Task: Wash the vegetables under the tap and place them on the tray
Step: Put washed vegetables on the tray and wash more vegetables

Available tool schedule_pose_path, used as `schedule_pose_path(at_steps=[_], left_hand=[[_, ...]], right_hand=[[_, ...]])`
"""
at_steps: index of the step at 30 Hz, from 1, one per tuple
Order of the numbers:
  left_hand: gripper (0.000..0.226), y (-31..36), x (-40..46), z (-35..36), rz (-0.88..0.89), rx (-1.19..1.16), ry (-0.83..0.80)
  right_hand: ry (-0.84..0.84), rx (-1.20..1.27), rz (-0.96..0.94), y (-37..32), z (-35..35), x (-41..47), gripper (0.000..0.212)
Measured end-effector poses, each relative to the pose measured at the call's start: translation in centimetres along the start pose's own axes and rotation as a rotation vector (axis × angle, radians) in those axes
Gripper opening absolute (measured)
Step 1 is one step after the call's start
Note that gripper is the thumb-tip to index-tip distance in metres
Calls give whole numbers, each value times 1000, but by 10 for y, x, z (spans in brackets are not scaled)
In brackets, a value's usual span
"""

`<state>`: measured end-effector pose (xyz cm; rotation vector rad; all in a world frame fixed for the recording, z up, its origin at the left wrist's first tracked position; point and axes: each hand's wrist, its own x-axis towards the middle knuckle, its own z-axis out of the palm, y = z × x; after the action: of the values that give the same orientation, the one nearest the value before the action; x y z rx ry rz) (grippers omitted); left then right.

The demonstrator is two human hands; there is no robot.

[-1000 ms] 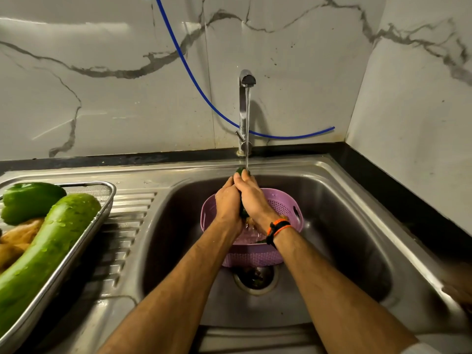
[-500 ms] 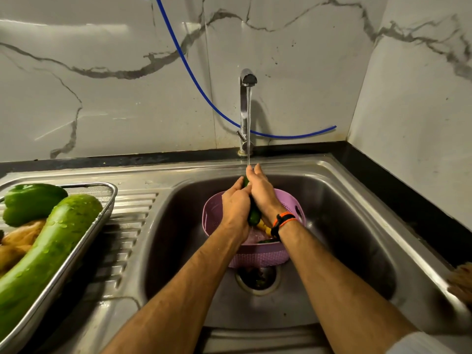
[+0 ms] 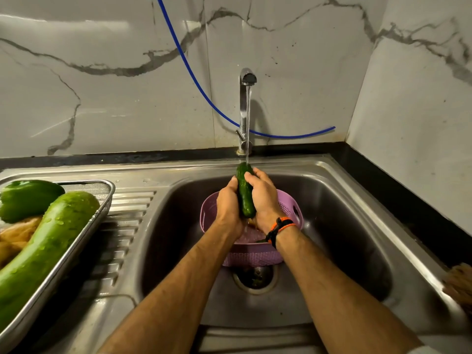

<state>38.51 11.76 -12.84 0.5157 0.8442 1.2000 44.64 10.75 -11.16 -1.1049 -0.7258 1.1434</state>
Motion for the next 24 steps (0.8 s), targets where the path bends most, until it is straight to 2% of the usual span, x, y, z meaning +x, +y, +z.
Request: schedule_pose_path(at_steps=[3,7,11,15,20,24], left_hand=[[35,0,-2,3,-76,-99,-31],[41,1,2,3,-3,-16,-33],[45,2,-1,3,53,19,-46],[45,5,8,-2,95,66,-33],[49,-7,17,-1,119,141,-115],[48,1,24,-5,135,136,-27]], right_hand=[[27,-131,-29,7,5,1,32],[1,-437,-125,9,-2,7,47],[-59,-362,-132,7,-2,8,45],[-168,-393,-82,12,8,5,52],[-100,-282,-57,-1,-1,14,51],[-151,-326,-75,10,6,6,50]])
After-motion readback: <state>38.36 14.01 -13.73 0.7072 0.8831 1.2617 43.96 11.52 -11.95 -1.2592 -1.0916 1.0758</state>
